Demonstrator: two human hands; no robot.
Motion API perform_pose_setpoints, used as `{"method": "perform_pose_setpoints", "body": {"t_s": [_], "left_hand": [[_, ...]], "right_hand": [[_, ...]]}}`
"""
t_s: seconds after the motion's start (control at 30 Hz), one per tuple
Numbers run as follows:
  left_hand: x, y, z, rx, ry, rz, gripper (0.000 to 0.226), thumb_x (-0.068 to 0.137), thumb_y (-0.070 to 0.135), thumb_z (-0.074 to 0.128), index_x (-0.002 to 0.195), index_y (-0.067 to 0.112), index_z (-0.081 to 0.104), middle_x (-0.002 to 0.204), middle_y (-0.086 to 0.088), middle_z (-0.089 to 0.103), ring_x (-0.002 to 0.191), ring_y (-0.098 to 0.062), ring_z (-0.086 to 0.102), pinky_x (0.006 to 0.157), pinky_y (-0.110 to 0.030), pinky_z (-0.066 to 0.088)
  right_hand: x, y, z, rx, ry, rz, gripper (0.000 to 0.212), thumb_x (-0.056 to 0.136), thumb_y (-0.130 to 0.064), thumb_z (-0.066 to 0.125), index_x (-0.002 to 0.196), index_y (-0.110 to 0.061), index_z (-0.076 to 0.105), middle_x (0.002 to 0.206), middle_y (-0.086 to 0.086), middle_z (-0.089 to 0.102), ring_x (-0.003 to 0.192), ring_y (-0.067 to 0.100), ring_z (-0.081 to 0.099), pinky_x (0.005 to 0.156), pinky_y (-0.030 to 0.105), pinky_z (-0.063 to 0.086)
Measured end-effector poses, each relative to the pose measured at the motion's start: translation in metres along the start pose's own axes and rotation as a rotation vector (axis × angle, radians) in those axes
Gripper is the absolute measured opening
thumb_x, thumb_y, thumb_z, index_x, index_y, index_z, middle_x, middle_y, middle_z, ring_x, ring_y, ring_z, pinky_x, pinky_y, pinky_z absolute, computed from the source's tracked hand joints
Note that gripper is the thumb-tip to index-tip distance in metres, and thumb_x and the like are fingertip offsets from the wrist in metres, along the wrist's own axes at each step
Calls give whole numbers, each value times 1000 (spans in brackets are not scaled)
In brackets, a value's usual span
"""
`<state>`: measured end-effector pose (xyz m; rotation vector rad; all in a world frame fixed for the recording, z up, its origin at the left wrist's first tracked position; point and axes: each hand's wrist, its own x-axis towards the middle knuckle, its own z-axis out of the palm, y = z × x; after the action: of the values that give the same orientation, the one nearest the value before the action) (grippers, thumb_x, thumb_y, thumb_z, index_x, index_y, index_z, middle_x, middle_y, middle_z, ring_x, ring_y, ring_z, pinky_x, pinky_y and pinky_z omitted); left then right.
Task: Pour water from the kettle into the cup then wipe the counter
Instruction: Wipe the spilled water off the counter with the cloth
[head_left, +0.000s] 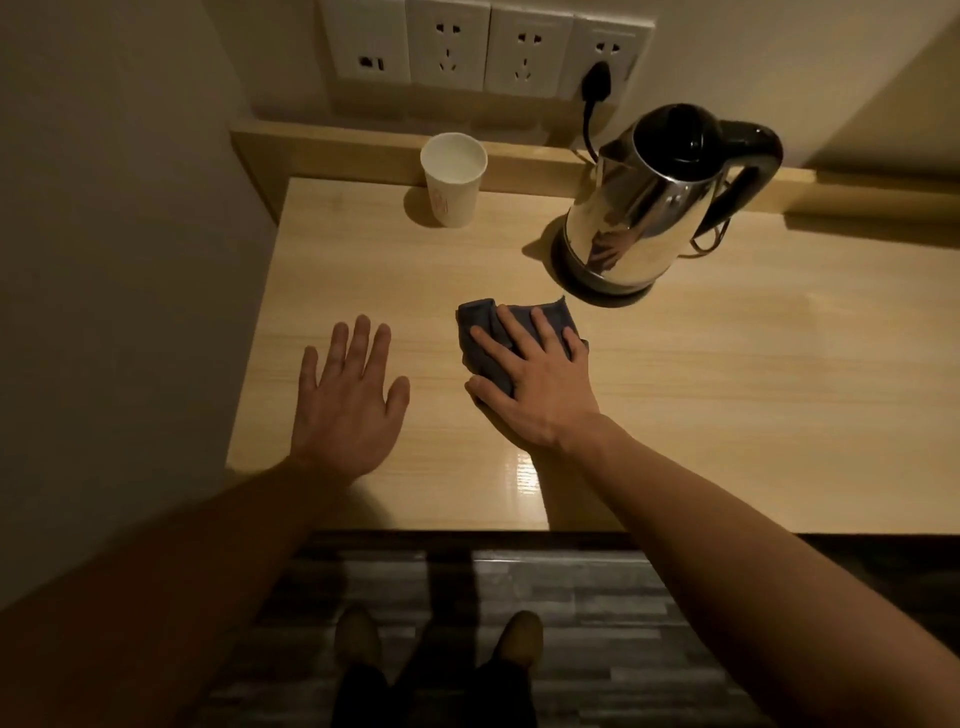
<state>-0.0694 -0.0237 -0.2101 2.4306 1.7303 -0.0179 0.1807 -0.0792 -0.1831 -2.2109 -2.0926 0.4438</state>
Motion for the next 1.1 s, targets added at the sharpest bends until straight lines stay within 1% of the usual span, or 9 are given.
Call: {"method": "perform_pose_setpoints", "body": {"t_s": [0.27,0.47,0.6,0.7,0.77,0.83,0.9,0.97,1.1], "left_hand": [[-4,4,-11,-6,-55,-13,70,103,56,12,165,26,-2,174,-1,-4,160,-23,-6,129,-52,0],[-6,8,-23,-16,-134,-11,68,106,53,13,165,26,-7,174,-1,-12,159,-21,-14,128,-51,-6],[-11,28,-29,-6,-113,28,65,107,48,13,164,26,-9,173,0,-14,159,-21,-16,128,-53,-6],[-18,62,-27,-66,-92,92,66,107,48,15,164,26,-8,174,2,-13,159,-19,-15,128,-52,-4],[-21,85,-22,-115,-94,128,67,105,50,13,164,26,-8,173,3,-13,159,-17,-15,128,-51,-5],[-22,103,-14,-138,-106,139,68,103,53,8,164,27,-10,173,4,-14,158,-16,-17,128,-49,-7],[-23,113,-3,-101,-115,123,70,101,56,4,163,27,-10,173,4,-13,158,-17,-16,127,-51,-7],[-23,115,4,-48,-88,116,71,102,57,6,164,24,-3,174,0,-4,160,-21,-7,128,-54,-1],[-22,113,9,-16,-44,148,70,104,55,12,165,21,6,173,-3,5,160,-23,3,127,-57,7]], "right_hand": [[-89,-15,17,25,-9,-13,63,99,-73,25,159,-55,20,174,-12,15,162,24,3,125,56,4],[-145,-22,32,103,99,-64,53,101,-59,42,152,-46,46,167,-14,35,158,15,25,119,47,22],[-172,-20,30,305,126,-95,42,102,-50,51,142,-40,61,157,-20,49,152,1,31,118,35,19],[-188,-22,18,586,6,-13,33,102,-44,55,129,-33,71,137,-20,67,140,-4,47,114,32,29],[-197,-20,2,908,-66,127,27,101,-42,57,108,-25,78,101,-9,77,101,9,69,89,36,51],[-202,-9,-19,1228,-122,401,40,95,-52,58,99,-17,78,83,-1,74,74,14,67,64,29,51],[-200,11,-39,1416,-106,620,43,97,-50,58,104,-14,80,92,8,79,77,23,73,65,27,53],[-184,33,-62,1555,11,701,36,102,-43,55,106,-19,82,109,13,80,101,31,76,87,40,56],[-120,68,-108,1167,185,518,35,91,-61,55,99,-37,79,98,-9,80,93,6,73,78,35,52]]}}
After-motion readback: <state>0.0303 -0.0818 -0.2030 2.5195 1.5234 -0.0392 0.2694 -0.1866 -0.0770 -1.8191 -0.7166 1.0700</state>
